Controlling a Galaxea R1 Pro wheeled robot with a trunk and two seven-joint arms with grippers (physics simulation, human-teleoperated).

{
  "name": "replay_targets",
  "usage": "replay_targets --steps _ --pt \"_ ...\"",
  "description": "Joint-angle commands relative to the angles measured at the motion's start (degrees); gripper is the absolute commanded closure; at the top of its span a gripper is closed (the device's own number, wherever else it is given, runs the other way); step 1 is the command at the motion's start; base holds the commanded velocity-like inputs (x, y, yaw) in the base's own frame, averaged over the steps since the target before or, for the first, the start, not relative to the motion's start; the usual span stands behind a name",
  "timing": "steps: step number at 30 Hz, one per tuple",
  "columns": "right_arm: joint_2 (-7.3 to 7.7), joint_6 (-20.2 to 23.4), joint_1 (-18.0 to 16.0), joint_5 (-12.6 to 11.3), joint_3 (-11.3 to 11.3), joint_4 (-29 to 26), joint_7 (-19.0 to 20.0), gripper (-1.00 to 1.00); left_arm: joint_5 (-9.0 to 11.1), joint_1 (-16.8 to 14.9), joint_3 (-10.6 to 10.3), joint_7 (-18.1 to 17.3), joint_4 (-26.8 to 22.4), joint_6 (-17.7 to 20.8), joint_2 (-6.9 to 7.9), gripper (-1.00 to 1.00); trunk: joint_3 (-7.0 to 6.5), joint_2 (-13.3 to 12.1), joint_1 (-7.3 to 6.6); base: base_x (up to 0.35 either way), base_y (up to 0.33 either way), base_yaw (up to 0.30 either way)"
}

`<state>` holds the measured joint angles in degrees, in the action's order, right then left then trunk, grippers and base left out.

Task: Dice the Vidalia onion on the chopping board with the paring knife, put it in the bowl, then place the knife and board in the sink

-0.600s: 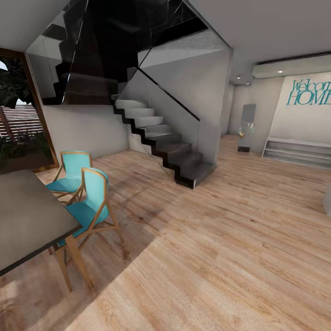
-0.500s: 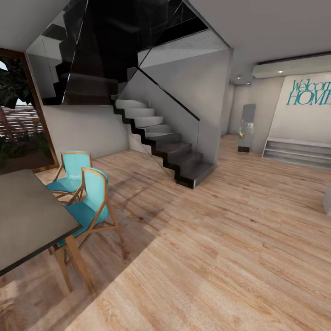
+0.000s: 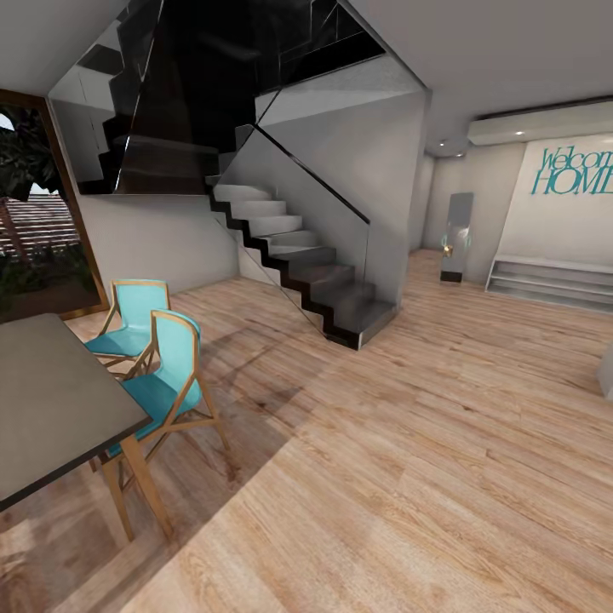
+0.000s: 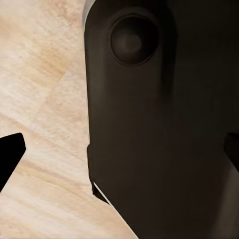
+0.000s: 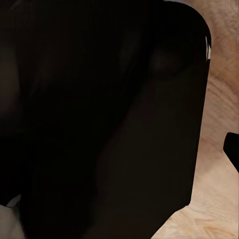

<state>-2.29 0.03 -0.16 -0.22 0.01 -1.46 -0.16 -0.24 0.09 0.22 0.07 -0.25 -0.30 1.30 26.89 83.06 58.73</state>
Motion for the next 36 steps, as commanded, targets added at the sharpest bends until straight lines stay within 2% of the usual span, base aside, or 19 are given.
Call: replay_targets --steps 1,12,20,21,22,27,30,34,36 --pt "0.03 -0.33 -0.01 0.00 0.03 -0.03 -0.02 -1.00 -0.03 0.00 0.04 0.01 -0.17 -0.04 0.07 -1.00 0.04 0.02 0.00 0.000 0.000 0.000" --pt "0.92 -3.81 -0.01 0.26 0.08 -1.34 -0.15 -1.00 0.02 0.01 0.13 0.02 -3.26 -0.05 0.15 -1.00 0.04 0.02 0.00 0.000 0.000 0.000" --pt "1.64 -6.38 -0.01 0.39 0.03 -3.92 -2.37 -1.00 0.02 0.00 0.18 0.02 -5.84 -0.06 0.33 -1.00 0.04 0.02 0.00 0.000 0.000 0.000" --pt "1.89 -15.42 -0.01 0.36 -0.02 -14.84 -2.91 -1.00 0.00 0.00 0.20 0.02 -19.43 -0.06 0.34 -1.00 0.04 0.02 0.00 0.000 0.000 0.000" --pt "2.06 -15.45 -0.01 0.36 -0.05 -16.82 -3.12 -1.00 -0.01 0.01 0.20 0.02 -21.09 -0.06 0.35 -1.00 0.04 0.02 0.00 0.000 0.000 0.000" --pt "2.31 -15.57 -0.01 0.34 -0.09 -23.17 -3.45 -1.00 -0.02 0.01 0.21 0.02 -26.24 -0.06 0.69 -1.00 0.04 0.02 0.00 0.000 0.000 0.000" --pt "2.35 -15.76 -0.01 0.28 -0.10 -26.14 -3.46 -1.00 0.04 0.00 0.21 0.02 -29.00 -0.10 1.45 -1.00 0.04 0.02 0.00 0.000 0.000 0.000" --pt "2.27 -15.99 -0.01 0.17 -0.10 -27.26 -3.43 -1.00 0.24 0.00 0.18 0.02 -30.07 -1.69 1.76 -1.00 0.04 0.02 0.00 0.000 0.000 0.000" --pt "2.24 -16.06 -0.01 0.12 -0.10 -27.20 -3.39 -1.00 0.33 0.00 0.12 0.02 -30.12 -3.86 1.75 -1.00 0.04 0.02 0.00 0.000 0.000 0.000"
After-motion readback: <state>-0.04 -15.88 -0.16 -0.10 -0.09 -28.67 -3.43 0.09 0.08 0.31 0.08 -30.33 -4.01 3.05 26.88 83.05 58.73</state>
